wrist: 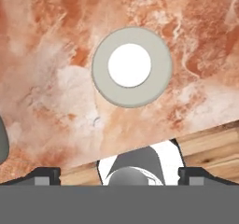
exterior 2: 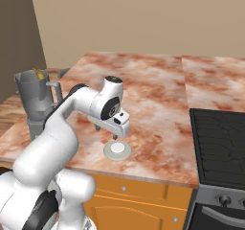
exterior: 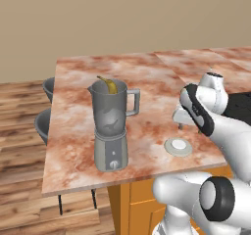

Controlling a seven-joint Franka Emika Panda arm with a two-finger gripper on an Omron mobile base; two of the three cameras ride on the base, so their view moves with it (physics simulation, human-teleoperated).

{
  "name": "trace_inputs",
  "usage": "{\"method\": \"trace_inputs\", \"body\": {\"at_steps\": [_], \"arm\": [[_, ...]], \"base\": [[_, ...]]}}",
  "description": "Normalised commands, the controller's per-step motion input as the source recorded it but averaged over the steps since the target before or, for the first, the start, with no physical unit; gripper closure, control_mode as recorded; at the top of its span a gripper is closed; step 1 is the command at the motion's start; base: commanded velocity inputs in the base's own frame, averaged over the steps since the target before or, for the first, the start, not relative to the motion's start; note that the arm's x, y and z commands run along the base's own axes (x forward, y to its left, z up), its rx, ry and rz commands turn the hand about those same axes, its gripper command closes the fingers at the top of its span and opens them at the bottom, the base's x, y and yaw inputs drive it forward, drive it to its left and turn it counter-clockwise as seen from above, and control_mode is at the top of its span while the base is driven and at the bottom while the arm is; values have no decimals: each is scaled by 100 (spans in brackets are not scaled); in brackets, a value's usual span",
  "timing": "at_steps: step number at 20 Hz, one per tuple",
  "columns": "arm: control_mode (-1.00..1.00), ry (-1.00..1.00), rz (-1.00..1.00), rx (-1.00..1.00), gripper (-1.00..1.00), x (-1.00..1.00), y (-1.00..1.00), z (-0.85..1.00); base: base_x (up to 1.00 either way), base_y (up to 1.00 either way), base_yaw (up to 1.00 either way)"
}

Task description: Open the blender lid, put the banana in the blender, close the lid, and start the blender.

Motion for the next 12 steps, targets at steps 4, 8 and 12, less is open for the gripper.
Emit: {"method": "trace_inputs", "body": {"at_steps": [4, 8, 12], "arm": [[-100, 17, 19, 0, -100, 13, -4, -75], [-100, 4, 19, 0, -100, 6, -7, -57], [-100, 0, 16, 0, -100, 5, -2, -50]], "base": [[0, 0, 0], [0, 0, 0], [0, 0, 0]]}}
